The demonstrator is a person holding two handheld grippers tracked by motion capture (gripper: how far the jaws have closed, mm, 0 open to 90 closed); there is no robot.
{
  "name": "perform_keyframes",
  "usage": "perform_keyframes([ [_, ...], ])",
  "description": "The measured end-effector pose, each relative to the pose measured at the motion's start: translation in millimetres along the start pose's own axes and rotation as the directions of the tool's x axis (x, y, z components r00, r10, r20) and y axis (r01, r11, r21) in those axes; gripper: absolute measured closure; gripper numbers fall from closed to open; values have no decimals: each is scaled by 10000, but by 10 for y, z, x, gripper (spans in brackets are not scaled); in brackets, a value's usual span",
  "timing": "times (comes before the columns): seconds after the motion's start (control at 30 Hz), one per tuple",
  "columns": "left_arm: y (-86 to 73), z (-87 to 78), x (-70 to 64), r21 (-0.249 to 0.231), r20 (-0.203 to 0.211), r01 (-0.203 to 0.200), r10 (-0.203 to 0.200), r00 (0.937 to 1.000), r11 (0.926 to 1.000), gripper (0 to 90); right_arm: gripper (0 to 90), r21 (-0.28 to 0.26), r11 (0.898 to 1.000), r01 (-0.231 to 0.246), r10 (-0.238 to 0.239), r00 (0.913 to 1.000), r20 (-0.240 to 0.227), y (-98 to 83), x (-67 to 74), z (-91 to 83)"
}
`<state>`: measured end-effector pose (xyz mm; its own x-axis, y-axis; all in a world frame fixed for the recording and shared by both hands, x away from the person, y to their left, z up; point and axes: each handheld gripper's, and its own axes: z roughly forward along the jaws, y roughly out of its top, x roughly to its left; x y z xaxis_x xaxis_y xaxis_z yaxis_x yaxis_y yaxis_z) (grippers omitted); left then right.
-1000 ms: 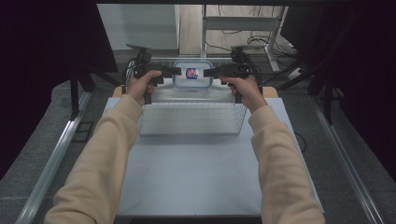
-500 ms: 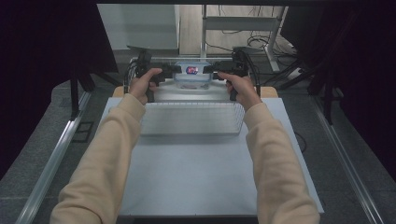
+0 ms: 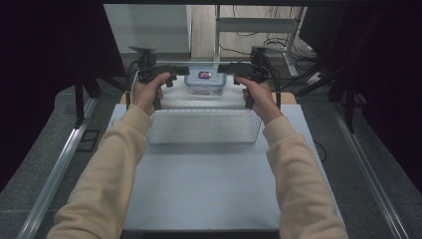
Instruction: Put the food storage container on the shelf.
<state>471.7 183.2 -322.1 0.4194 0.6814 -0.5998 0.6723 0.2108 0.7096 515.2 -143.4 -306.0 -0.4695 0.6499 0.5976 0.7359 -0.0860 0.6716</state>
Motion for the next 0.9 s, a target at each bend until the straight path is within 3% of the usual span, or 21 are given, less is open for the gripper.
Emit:
perform_keyframes([
  [0.07,-146,-198,-144,-298,-137,-665,661,9977,9973,231,98,-80,9971,755,-757,9964,-392,-91,72,-161],
  [0.1,-146,-198,-144,-298,-137,-665,661,9977,9973,231,99,-123,9953,965,-970,9943,-444,-124,92,-202],
  [0.13,-284,-318,-239,-241,-200,-1335,1330,9909,9908,230,100,-222,9914,1287,-1297,9899,-572,-189,127,-267],
  [0.17,-284,-318,-239,-241,-200,-1335,1330,9909,9908,228,100,-222,9914,1287,-1297,9899,-572,-189,127,-267],
  [0.2,-455,-432,-327,-29,-216,-1970,1969,9802,9804,227,106,-281,9839,1765,-1779,9823,-589,-308,177,-373],
  [0.23,-455,-432,-327,-29,-216,-1970,1969,9802,9804,225,106,-281,9839,1765,-1779,9823,-589,-308,177,-373],
  [0.3,-612,-514,-383,171,-130,-2353,2355,9718,9718,225,118,-305,9725,2310,-2320,9720,-373,-441,216,-471],
  [0.33,-691,-548,-399,303,-24,-2449,2451,9695,9691,223,124,-313,9658,2572,-2578,9661,-150,-509,229,-519],
  [0.37,-849,-605,-420,502,167,-2572,2567,9664,9651,223,126,-126,9534,3013,-3013,9535,76,-644,230,-603],
  [0.4,-849,-605,-420,502,167,-2572,2567,9664,9651,223,126,-126,9534,3013,-3013,9535,76,-644,230,-603],
  [0.47,-1015,-657,-430,712,275,-2767,2754,9609,9583,223,137,180,9386,3445,-3448,9386,114,-849,186,-711],
  [0.5,-1099,-676,-431,849,303,-2866,2851,9580,9543,223,137,180,9386,3445,-3448,9386,114,-849,186,-711],
  [0.57,-1271,-708,-412,1066,366,-2986,2964,9544,9484,224,144,454,9226,3831,-3844,9229,234,-1000,160,-775],
  [0.6,-1446,-719,-372,1292,302,-3048,3035,9524,9436,224,155,615,9045,4221,-4245,9048,340,-1169,131,-840],
  [0.63,-1446,-719,-372,1292,302,-3048,3035,9524,9436,226,155,615,9045,4221,-4245,9048,340,-1169,131,-840],
  [0.67,-1611,-717,-309,1511,181,-3028,3036,9526,9410,226,160,763,8927,4441,-4480,8930,438,-1337,96,-901],
  [0.7,-1611,-717,-309,1511,181,-3028,3036,9526,9410,227,160,763,8927,4441,-4480,8930,438,-1337,96,-901],
  [0.8,-1830,-721,-213,1778,69,-3050,3087,9511,9356,232,166,942,8847,4565,-4623,8853,513,-1568,21,-999],
  [0.9,-2013,-736,-134,2027,54,-2967,3020,9533,9332,235,169,1189,8852,4497,-4576,8878,486,-1790,-75,-1089],
])
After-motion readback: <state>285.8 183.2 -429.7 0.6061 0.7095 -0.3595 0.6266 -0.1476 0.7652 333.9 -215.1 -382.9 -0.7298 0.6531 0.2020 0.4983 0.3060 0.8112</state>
